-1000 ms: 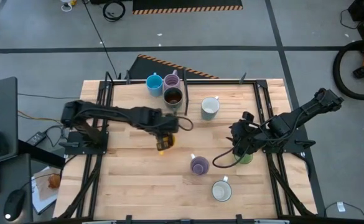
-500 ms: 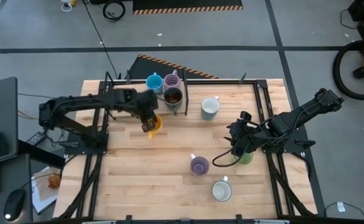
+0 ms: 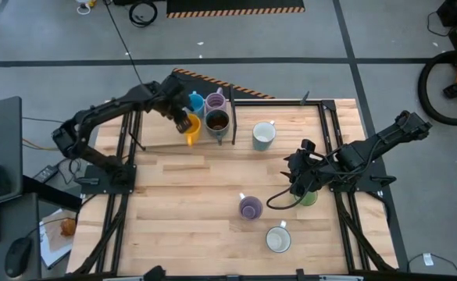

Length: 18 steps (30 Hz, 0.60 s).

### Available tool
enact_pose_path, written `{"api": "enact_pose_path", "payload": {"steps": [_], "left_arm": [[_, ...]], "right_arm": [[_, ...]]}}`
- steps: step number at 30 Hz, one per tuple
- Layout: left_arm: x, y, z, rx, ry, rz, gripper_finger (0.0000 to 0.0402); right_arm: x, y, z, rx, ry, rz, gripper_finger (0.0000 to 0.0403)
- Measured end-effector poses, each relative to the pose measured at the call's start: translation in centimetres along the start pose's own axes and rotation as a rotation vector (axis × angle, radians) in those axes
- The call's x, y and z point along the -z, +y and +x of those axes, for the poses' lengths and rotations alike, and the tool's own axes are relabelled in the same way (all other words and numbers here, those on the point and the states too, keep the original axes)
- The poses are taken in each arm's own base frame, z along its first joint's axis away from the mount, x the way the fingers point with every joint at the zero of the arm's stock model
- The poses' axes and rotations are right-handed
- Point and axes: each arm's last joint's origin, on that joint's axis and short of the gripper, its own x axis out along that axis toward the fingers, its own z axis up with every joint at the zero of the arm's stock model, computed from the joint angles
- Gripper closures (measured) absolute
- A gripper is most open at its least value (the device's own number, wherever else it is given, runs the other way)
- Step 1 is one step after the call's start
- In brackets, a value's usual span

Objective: Place coffee mugs
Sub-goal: Put the yellow mug on the shelf

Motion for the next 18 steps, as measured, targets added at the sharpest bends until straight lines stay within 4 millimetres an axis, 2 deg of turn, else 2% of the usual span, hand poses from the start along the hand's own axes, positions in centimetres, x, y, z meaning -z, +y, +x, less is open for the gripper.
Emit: {"api": "enact_pose_path", "payload": {"steps": [8,18], "left_arm": [[-0.4,1.2,2.8,0.001,0.034,-0.042,0.0370],[-0.7,1.3,3.1,-0.025,0.008,-0.074,0.0366]], "right_arm": [[0.0,0.0,0.0,-0.003,-0.001,0.008,0.0174],[0.0,0.0,0.0,-0.007,-0.002,0.016,0.0174]]}}
